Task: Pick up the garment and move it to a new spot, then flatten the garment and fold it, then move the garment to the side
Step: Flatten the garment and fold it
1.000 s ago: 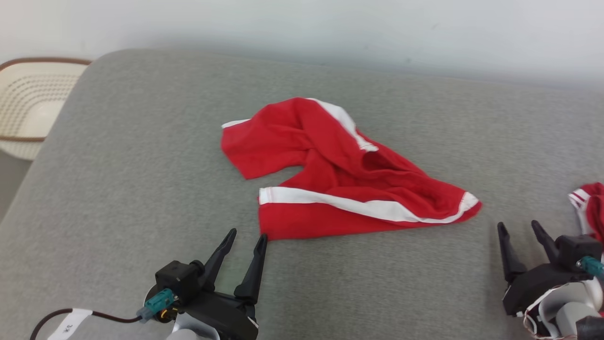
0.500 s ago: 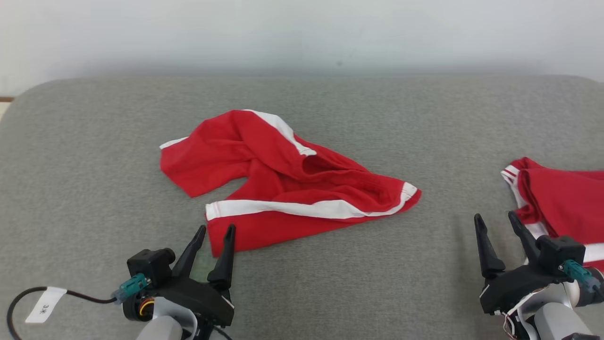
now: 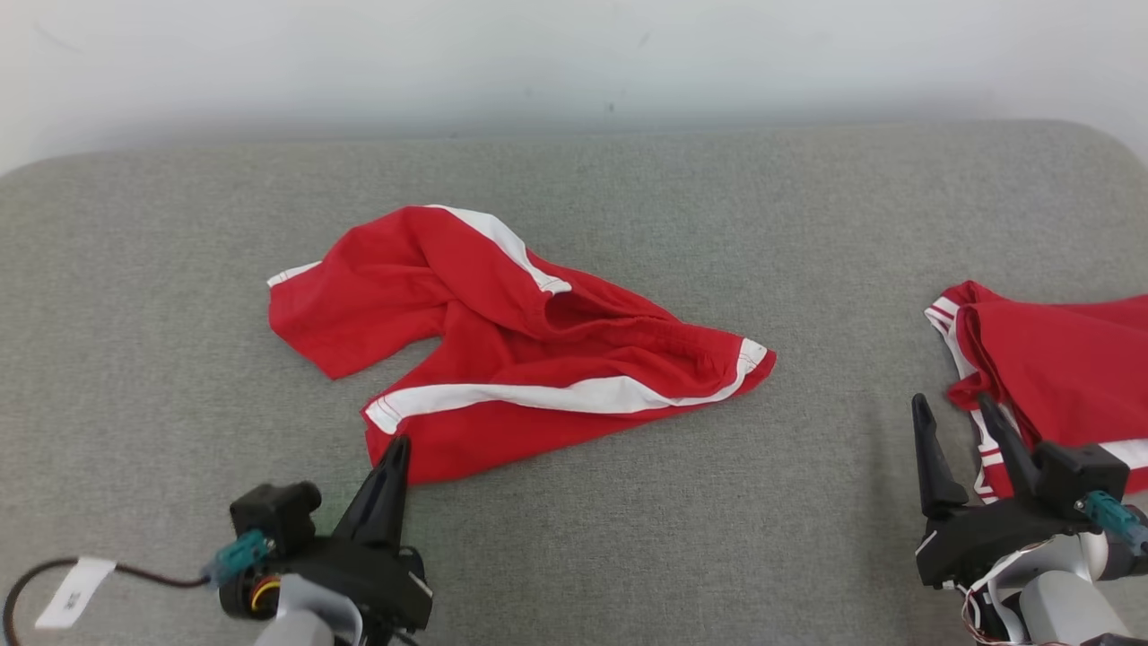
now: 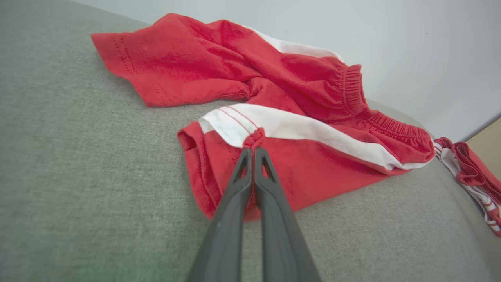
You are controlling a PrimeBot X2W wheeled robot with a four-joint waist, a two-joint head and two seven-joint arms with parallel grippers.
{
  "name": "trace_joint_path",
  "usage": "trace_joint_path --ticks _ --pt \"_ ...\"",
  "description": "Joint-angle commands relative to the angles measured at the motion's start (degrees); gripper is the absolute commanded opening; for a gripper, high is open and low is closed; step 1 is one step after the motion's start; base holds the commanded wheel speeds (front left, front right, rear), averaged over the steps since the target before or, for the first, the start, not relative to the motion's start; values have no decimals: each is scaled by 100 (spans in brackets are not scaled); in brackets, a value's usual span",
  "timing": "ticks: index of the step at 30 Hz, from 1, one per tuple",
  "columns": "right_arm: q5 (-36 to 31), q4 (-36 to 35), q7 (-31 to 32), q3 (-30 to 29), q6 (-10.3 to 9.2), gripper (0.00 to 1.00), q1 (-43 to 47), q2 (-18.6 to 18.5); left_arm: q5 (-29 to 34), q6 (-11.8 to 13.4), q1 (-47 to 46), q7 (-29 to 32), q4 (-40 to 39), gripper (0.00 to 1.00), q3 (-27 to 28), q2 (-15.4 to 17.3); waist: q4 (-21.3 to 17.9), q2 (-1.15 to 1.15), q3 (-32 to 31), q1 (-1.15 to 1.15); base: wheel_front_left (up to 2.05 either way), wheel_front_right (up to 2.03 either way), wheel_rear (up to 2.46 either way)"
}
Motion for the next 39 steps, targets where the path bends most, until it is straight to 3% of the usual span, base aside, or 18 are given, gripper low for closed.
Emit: trace_joint_path --ticks 1,14,15,17,18,23,33,39 --pt "24 -5 -1 -15 -7 100 88 37 61 -30 204 -5 -77 0 61 9 54 0 -65 0 0 0 0" --pt "157 115 0 152 -7 100 312 270 625 -36 1355 -5 -389 2 281 38 259 0 -662 0 0 0 0" --pt "163 109 0 237 -7 100 308 264 657 -37 1420 -5 -376 22 324 47 265 0 -682 0 0 0 0" --pt "222 83 -1 429 -7 100 266 234 721 -37 1525 -5 -387 94 384 42 303 0 -702 0 0 0 0" --pt "261 61 -1 538 -7 100 223 221 742 -37 1567 -5 -394 100 411 44 333 0 -693 0 0 0 0" --pt "387 57 0 1040 -7 100 -25 112 787 -38 1629 -5 -473 100 387 22 549 0 -603 0 0 0 0" --pt "1220 797 348 3327 -7 100 -1373 -360 476 -37 1457 -5 -809 100 30 9 1307 0 -307 0 0 0 0" --pt "1791 1377 784 4244 -7 100 -1975 -670 301 28 1477 -5 -869 100 -148 7 1749 0 -231 0 0 0 0"
